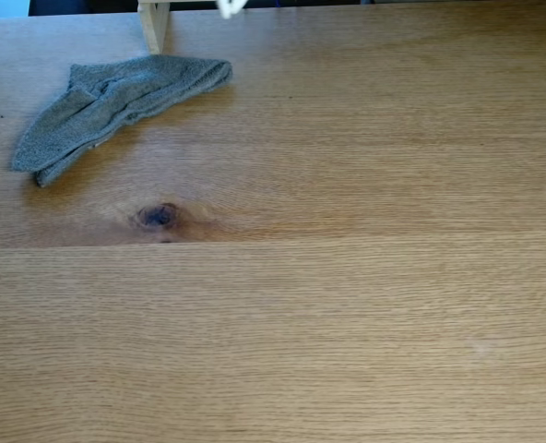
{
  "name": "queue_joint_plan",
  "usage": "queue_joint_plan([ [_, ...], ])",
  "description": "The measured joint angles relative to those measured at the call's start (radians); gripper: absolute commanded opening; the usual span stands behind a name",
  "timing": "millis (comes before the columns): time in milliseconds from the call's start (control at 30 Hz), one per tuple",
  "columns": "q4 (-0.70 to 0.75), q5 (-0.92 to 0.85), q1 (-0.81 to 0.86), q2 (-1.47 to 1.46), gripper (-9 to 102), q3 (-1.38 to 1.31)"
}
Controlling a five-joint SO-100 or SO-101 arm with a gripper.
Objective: Clean the area in front of the robot
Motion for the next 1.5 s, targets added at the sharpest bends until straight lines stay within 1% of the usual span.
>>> queue_joint_plan([
  [233, 0.107, 0.291, -0.057, 0.080, 0, 0.000],
  [333, 0.169, 0.351, -0.094, 0.130, 0, 0.038],
  [400, 0.170, 0.364, -0.137, 0.198, 0, 0.109],
  [567, 0.146, 0.342, -0.181, 0.494, 0, 0.387],
  [700, 0.209, 0.272, -0.213, 0.779, 0, 0.669],
  [833, 0.262, 0.219, -0.213, 0.945, 0, 0.842],
  [933, 0.330, 0.199, -0.210, 0.960, 0, 0.854],
  [1067, 0.419, 0.206, -0.247, 0.973, 0, 0.854],
  [1500, 0.425, 0.206, -0.229, 0.973, 0, 0.854],
])
